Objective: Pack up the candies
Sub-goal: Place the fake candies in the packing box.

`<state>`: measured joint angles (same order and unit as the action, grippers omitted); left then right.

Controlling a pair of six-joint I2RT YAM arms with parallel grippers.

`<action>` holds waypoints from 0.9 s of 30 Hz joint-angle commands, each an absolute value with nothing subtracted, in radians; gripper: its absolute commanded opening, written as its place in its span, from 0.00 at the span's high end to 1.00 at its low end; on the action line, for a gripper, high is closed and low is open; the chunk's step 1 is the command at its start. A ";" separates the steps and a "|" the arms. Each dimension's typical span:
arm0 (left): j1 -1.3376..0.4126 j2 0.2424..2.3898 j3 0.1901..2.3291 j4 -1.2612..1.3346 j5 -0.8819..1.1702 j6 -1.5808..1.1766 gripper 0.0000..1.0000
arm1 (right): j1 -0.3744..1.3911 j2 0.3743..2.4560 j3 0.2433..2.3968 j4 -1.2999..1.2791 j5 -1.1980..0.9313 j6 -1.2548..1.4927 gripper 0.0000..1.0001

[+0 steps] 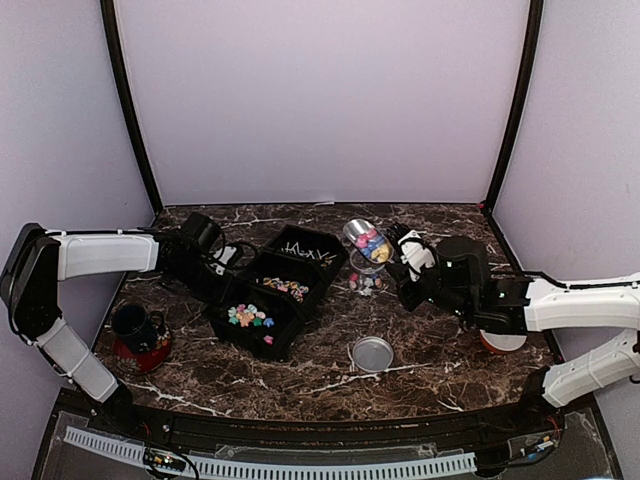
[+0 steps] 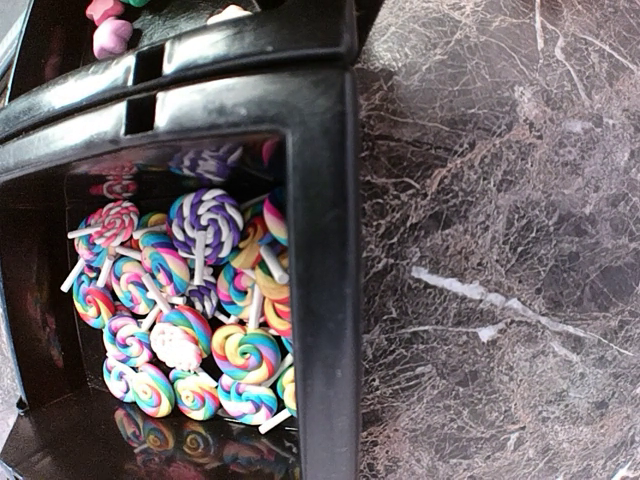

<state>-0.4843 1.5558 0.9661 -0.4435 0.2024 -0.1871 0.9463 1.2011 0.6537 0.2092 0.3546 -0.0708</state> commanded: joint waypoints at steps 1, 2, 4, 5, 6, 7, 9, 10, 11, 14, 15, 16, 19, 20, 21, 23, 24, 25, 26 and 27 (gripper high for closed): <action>-0.478 1.476 1.008 -0.314 0.262 -0.196 1.00 | 0.908 1.173 0.662 0.129 0.398 -0.018 1.00; -0.478 1.476 1.008 -0.314 0.261 -0.195 1.00 | 0.901 1.178 0.675 0.096 0.398 -0.002 1.00; -0.479 1.477 1.008 -0.314 0.261 -0.196 1.00 | 0.895 1.194 0.706 0.028 0.397 0.017 1.00; -0.479 1.477 1.009 -0.314 0.262 -0.196 1.00 | 0.895 1.202 0.727 -0.003 0.400 0.026 1.00; -0.479 1.478 1.010 -0.314 0.264 -0.196 1.00 | 0.894 1.212 0.739 -0.033 0.401 0.033 1.00; -0.478 1.478 1.009 -0.314 0.262 -0.197 1.00 | 0.895 1.216 0.750 -0.067 0.400 0.042 1.00; -0.478 1.479 1.009 -0.314 0.264 -0.196 1.00 | 0.894 1.222 0.768 -0.105 0.402 0.055 1.00; -0.478 1.478 1.010 -0.315 0.264 -0.197 1.00 | 0.894 1.226 0.777 -0.121 0.406 0.062 1.00; -0.479 1.479 1.010 -0.315 0.264 -0.197 1.00 | 0.895 1.229 0.789 -0.141 0.406 0.070 1.00; -0.479 1.477 1.010 -0.314 0.262 -0.197 1.00 | 0.895 1.253 0.828 -0.207 0.406 0.092 1.00; -0.478 1.477 1.010 -0.314 0.263 -0.197 1.00 | 0.894 1.262 0.843 -0.227 0.406 0.096 1.00; -0.479 1.476 1.010 -0.314 0.264 -0.197 1.00 | 0.894 1.269 0.857 -0.246 0.408 0.099 1.00; -0.478 1.477 1.009 -0.314 0.265 -0.197 1.00 | 0.894 1.292 0.897 -0.305 0.414 0.105 1.00; -0.479 1.476 1.010 -0.313 0.264 -0.197 1.00 | 0.894 1.300 0.911 -0.328 0.417 0.106 1.00; -0.478 1.476 1.010 -0.313 0.264 -0.197 1.00 | 0.894 1.308 0.925 -0.349 0.418 0.107 1.00; -0.479 1.475 1.010 -0.313 0.264 -0.198 1.00 | 0.894 1.321 0.951 -0.387 0.424 0.111 1.00; -0.478 1.474 1.010 -0.313 0.265 -0.197 1.00 | 0.894 1.328 0.962 -0.406 0.422 0.113 1.00; -0.479 1.474 1.009 -0.313 0.266 -0.197 1.00 | 0.893 1.333 0.973 -0.421 0.422 0.113 1.00; -0.479 1.474 1.011 -0.313 0.266 -0.198 1.00 | 0.893 1.338 0.983 -0.434 0.421 0.114 1.00; -0.478 1.474 1.010 -0.313 0.266 -0.198 1.00 | 0.893 1.343 0.992 -0.448 0.422 0.114 1.00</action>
<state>-0.4843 1.5555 0.9661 -0.4431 0.2024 -0.1875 0.8982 1.3304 0.9310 -0.3862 0.3985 0.0925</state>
